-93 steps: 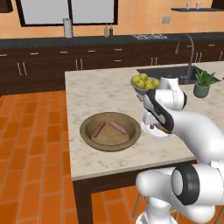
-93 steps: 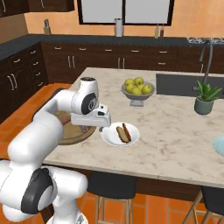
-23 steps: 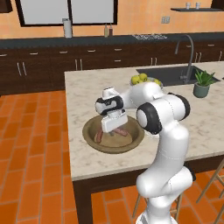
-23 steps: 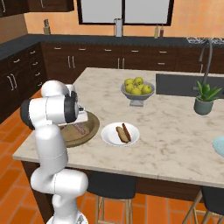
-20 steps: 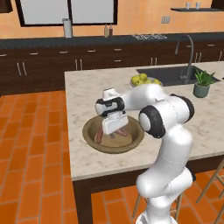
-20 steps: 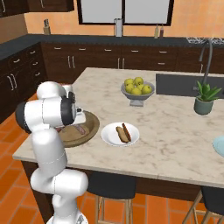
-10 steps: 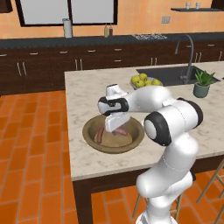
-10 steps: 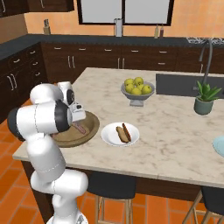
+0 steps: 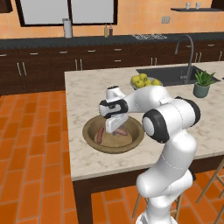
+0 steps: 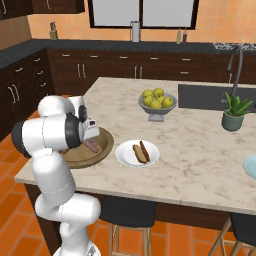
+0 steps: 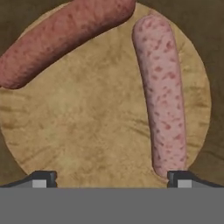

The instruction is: Place one bun and one sausage from the bowl on each plate.

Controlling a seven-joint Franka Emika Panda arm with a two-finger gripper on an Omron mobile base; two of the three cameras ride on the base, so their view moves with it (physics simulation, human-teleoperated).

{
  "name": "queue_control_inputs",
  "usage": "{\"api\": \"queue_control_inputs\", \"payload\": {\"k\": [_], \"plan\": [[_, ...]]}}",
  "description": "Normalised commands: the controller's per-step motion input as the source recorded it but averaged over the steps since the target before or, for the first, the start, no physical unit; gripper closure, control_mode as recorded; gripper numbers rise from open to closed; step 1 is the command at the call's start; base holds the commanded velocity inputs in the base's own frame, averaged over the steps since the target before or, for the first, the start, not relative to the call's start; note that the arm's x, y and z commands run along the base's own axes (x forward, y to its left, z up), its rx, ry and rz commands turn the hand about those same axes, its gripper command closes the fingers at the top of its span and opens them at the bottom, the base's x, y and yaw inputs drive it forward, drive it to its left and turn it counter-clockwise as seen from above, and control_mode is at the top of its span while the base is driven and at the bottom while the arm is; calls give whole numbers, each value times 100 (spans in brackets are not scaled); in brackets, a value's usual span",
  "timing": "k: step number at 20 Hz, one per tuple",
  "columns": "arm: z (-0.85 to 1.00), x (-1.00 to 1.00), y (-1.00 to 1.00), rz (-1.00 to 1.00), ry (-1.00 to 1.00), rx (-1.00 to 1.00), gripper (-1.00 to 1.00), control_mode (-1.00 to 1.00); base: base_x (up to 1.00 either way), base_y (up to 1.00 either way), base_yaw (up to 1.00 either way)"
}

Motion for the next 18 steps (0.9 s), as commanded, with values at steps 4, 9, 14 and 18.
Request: {"api": "queue_control_inputs", "payload": {"k": [4,9,14,18], "plan": [[-18,44,-2,4,-10,7,-100,-100,0,0,0],[-33,39,0,4,-1,7,-100,-100,0,0,0],[-29,26,0,3,0,3,-100,-100,0,0,0],[-28,16,0,0,0,0,-100,-100,0,0,0]]}}
